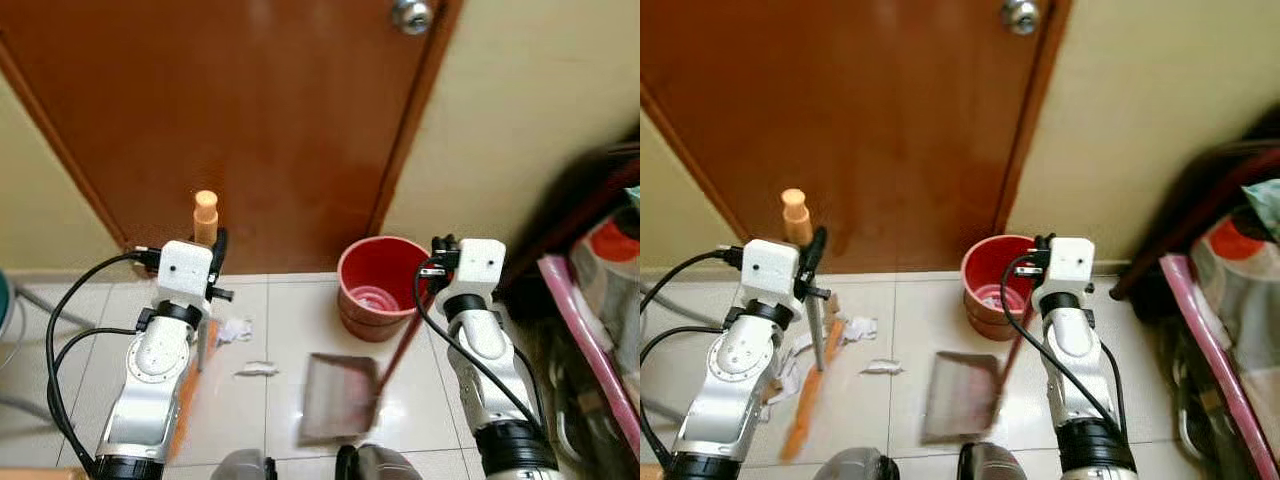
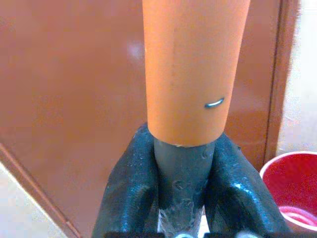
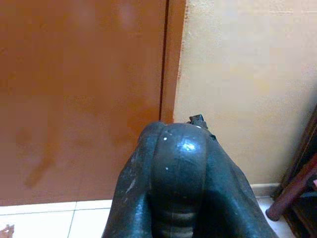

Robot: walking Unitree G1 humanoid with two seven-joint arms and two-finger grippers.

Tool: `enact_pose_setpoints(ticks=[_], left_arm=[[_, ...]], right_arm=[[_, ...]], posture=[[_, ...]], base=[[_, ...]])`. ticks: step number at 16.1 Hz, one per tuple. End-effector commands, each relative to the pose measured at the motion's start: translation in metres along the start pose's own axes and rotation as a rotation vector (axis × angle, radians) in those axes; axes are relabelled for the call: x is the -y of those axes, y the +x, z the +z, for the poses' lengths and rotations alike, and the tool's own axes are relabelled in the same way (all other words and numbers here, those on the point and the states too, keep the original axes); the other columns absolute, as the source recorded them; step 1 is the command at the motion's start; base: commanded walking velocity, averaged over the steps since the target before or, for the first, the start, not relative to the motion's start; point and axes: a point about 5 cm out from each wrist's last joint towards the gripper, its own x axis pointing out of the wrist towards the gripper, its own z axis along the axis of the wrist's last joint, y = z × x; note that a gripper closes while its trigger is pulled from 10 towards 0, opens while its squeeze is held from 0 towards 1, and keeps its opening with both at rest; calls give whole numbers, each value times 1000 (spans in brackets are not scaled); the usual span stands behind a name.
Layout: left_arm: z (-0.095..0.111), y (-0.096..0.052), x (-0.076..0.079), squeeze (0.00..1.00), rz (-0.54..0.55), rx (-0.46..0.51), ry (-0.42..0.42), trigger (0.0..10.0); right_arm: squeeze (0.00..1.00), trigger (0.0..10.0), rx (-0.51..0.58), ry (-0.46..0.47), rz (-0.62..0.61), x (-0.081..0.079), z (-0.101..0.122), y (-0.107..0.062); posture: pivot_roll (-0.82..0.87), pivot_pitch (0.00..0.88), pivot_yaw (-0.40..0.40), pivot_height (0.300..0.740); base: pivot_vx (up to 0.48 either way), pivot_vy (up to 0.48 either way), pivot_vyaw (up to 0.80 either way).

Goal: Sweep floor

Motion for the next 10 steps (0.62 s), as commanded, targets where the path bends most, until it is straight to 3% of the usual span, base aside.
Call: enact_pose_setpoints(ticks=[1, 4, 7, 8, 10], left_arm=[[20, 5, 3, 0, -31, 90, 42, 10000], [37, 11, 10, 0, -95, 163, 93, 10000], [41, 13, 13, 0, -170, 173, 110, 10000], [46, 15, 13, 0, -194, 201, 150, 10000], [57, 22, 9, 0, -181, 238, 175, 10000]], right_arm=[[0, 10000, 29, -5, 2, 1, 7, 2], [0, 10000, 36, -16, 2, 2, 10, 4], [0, 10000, 42, -7, -5, -3, 10, 4], [0, 10000, 39, -1, -8, -5, 8, 3], [0, 10000, 37, 1, -2, -8, 7, 3]], posture=[[20, 90, -14, 740], [21, 105, -13, 740], [28, 114, 26, 740], [32, 113, 29, 740], [35, 112, 31, 740]], base=[[0, 0, 0], [0, 0, 0], [0, 0, 0], [0, 0, 0], [0, 0, 0]])
